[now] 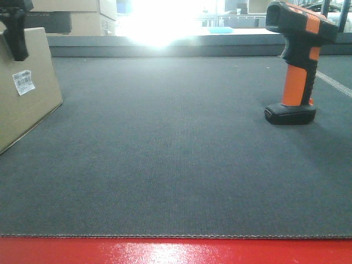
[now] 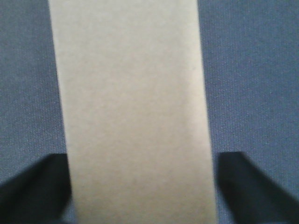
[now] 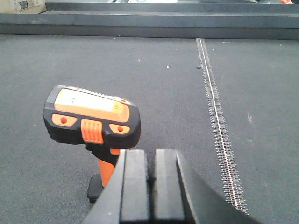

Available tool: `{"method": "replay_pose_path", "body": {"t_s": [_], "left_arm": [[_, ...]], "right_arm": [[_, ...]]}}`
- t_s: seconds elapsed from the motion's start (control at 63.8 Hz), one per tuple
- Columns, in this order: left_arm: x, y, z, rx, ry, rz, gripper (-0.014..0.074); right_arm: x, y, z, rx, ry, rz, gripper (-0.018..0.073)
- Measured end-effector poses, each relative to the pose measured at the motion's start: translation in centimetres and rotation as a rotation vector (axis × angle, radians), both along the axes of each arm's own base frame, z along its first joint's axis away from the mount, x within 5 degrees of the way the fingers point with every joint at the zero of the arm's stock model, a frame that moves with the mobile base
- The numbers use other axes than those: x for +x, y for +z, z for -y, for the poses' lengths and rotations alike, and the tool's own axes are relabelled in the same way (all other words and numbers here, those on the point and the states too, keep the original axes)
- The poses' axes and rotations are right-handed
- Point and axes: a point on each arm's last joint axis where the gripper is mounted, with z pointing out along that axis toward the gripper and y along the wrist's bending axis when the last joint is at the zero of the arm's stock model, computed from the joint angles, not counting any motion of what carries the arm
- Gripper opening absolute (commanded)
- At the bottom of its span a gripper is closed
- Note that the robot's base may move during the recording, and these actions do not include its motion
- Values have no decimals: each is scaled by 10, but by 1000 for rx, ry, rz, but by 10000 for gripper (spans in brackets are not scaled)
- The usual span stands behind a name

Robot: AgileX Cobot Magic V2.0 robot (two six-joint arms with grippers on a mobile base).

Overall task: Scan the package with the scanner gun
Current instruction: 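Lower the tan box onto the table and release with the left gripper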

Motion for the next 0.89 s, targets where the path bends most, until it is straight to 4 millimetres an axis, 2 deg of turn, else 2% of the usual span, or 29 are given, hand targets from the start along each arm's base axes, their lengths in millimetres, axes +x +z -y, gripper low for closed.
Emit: {"method": "replay_pose_path", "body": {"t_s": [0.125,0.267,0.314,0.502,0.706,0.894], "left_arm": [[-3,6,0,1,0,16,476],[-17,31,2,-34,-1,77,353],[-26,45,4,-62,-1,114,302],[-61,80,7,-117,-8,252,104],[-105,98,5,-123,-9,445,-109],[-152,89,3,-127,-7,612,-111]], "right_arm": [[0,-1,0,1,3,-13,-153],[-1,-3,-1,3,7,-36,-153],[-1,-4,-1,3,8,-42,-153],[-1,-5,-1,4,10,-52,-153],[-4,-20,-1,7,10,-97,-153],[-19,-38,-2,9,10,-125,-153]]}}
